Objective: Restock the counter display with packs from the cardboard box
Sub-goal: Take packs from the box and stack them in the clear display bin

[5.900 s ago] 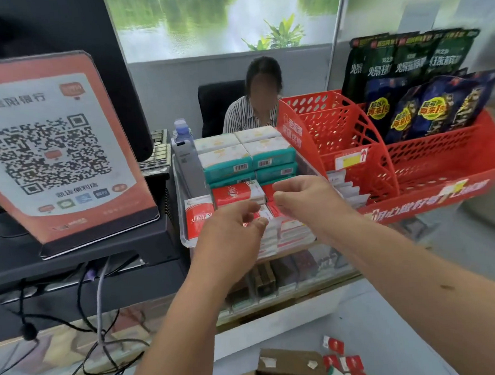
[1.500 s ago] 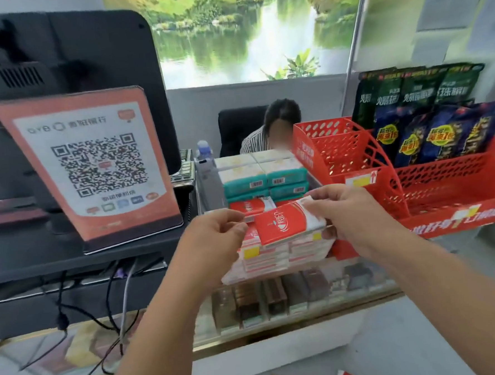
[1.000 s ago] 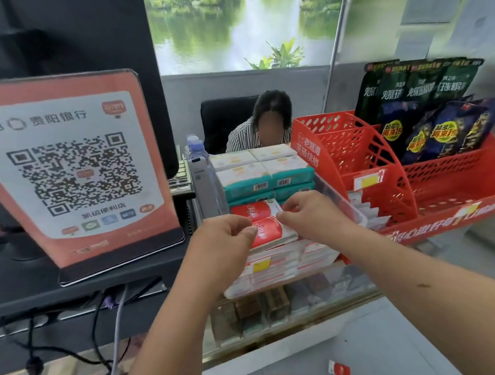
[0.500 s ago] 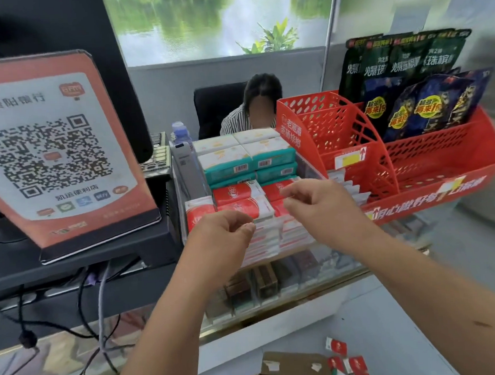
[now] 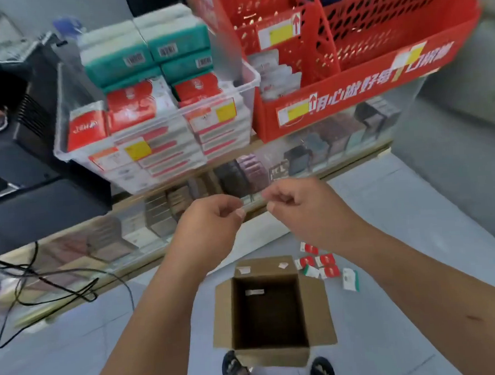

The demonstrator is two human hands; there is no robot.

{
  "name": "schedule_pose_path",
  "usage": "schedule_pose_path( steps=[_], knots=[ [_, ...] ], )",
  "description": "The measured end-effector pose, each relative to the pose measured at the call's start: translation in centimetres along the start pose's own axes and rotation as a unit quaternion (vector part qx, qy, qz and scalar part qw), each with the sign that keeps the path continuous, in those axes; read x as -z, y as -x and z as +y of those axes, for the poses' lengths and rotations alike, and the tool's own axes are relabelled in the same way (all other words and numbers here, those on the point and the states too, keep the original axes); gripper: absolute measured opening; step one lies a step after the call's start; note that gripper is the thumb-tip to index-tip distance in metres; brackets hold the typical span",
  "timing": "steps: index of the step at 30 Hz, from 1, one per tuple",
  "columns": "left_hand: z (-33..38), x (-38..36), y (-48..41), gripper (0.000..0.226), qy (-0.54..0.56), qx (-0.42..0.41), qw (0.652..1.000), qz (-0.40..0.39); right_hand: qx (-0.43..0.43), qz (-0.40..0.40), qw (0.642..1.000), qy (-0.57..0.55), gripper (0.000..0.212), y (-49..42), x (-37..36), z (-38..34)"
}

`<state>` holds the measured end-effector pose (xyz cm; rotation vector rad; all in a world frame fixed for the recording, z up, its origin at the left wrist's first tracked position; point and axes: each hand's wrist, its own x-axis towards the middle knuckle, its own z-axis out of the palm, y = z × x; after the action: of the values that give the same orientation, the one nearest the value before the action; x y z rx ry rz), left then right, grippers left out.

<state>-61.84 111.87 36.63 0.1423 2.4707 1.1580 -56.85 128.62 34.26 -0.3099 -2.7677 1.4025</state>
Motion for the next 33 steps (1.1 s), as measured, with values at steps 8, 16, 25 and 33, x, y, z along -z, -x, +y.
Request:
schedule_pose_path(
  steps=[8, 16, 25, 33],
  knots=[
    [-7.7, -7.2, -2.6, 0.023, -0.019, 0.055, 0.996, -0.064, -0.113, -0.040, 0.992, 0.034, 0.027, 2.2, -5.0, 9.8],
    [-22.7, -13.3, -7.9, 0.018, -0.041, 0.132, 0.983, -0.121, -0.176, -0.140, 0.960, 0.166, 0.033, 1.1, -19.3, 22.5],
    [-39.1, -23.6, -14.3, 0.031, -0.131, 0.127, 0.966, -0.181, -0.137, -0.233, 0.933, 0.236, 0.030, -1.6, -37.2, 37.6],
    [-47.8, -31.1, -18.1, 0.042, -0.128, 0.143, 0.969, -0.158, -0.110, -0.281, 0.904, 0.304, 0.048, -5.0, -47.0, 49.3]
  ],
)
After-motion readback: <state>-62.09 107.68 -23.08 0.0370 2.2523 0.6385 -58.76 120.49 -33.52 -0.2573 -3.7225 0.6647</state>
